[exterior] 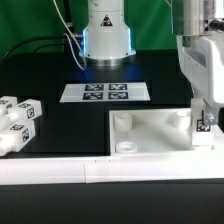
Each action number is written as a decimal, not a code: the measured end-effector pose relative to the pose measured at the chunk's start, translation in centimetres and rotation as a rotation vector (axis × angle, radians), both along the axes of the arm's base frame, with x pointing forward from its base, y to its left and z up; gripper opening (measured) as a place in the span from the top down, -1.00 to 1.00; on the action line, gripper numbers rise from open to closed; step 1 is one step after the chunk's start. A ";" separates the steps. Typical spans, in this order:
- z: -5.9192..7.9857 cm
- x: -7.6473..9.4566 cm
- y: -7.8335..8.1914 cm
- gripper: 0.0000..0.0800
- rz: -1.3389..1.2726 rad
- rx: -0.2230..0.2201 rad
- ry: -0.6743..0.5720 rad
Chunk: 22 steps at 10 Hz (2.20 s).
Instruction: Assemble one leg
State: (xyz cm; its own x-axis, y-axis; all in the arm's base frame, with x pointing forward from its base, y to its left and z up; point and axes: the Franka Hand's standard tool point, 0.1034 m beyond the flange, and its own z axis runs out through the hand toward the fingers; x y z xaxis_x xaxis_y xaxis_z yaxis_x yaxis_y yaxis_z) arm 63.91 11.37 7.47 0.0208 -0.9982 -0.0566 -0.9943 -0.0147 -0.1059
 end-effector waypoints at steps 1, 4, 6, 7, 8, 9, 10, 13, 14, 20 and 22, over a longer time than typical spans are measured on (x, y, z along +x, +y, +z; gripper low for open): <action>0.0 0.0 0.1 -0.38 0.171 -0.023 -0.009; -0.2 -0.6 1.5 -0.62 0.267 -0.031 -0.024; -0.3 -0.7 1.5 -0.62 0.279 -0.033 -0.022; -0.4 -0.6 1.4 -0.62 0.368 -0.046 -0.020; -0.3 -0.2 1.2 -0.62 0.514 -0.057 -0.022; -0.4 0.3 0.7 -0.62 0.601 -0.065 -0.032; -0.5 0.3 0.5 -0.62 0.626 -0.067 -0.032; -0.5 0.2 0.8 -0.40 0.614 -0.065 -0.031; -0.6 0.0 0.8 -0.40 0.584 -0.060 -0.022; -0.9 -0.3 1.1 0.99 0.276 -0.025 0.008; -0.9 -0.3 1.1 0.99 0.305 -0.028 0.006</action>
Offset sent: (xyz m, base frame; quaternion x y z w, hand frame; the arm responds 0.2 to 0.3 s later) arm -0.0256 0.0022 0.0030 0.0060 0.0646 0.0425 0.9970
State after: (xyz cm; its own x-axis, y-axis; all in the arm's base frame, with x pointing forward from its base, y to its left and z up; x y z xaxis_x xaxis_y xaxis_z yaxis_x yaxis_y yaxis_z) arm 63.58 12.48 6.57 0.3192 -0.9472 -0.0304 -0.9443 -0.3152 -0.0950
